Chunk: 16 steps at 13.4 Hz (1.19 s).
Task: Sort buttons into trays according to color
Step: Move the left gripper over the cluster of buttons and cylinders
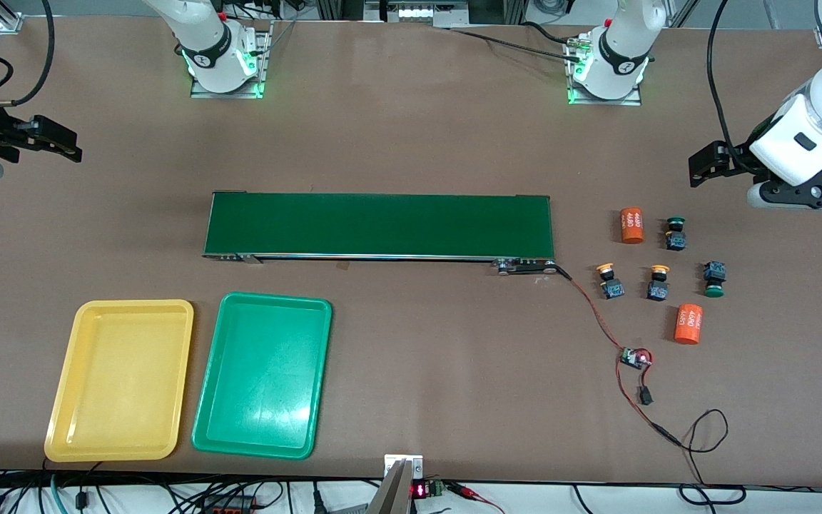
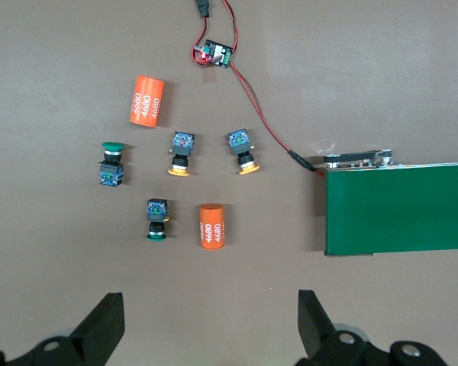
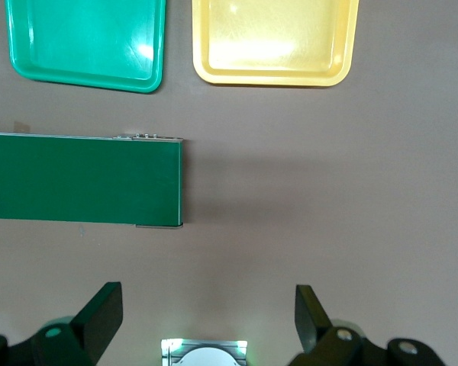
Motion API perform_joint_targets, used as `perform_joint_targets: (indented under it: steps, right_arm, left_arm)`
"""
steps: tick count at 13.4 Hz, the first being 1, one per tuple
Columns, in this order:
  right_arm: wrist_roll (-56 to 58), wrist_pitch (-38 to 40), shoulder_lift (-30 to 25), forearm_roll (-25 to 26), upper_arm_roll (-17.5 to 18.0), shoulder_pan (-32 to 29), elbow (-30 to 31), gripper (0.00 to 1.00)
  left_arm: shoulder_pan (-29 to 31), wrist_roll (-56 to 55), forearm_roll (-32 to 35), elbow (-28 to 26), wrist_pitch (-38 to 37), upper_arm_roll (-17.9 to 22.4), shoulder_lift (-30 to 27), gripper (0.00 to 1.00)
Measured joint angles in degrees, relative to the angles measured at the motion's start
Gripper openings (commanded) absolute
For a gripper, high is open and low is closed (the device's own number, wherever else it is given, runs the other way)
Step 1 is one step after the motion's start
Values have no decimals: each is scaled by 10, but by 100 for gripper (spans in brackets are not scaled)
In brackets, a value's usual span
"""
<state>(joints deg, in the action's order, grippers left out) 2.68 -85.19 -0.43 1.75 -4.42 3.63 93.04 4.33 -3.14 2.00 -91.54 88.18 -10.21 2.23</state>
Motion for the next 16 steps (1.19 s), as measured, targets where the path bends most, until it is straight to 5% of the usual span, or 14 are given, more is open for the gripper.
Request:
perform_joint_targets:
  steps: [16]
  right_arm:
    - [-7, -59, 53, 0, 4, 10, 8, 100]
  left_arm:
    - [1, 0, 0, 0, 8, 0, 5, 100]
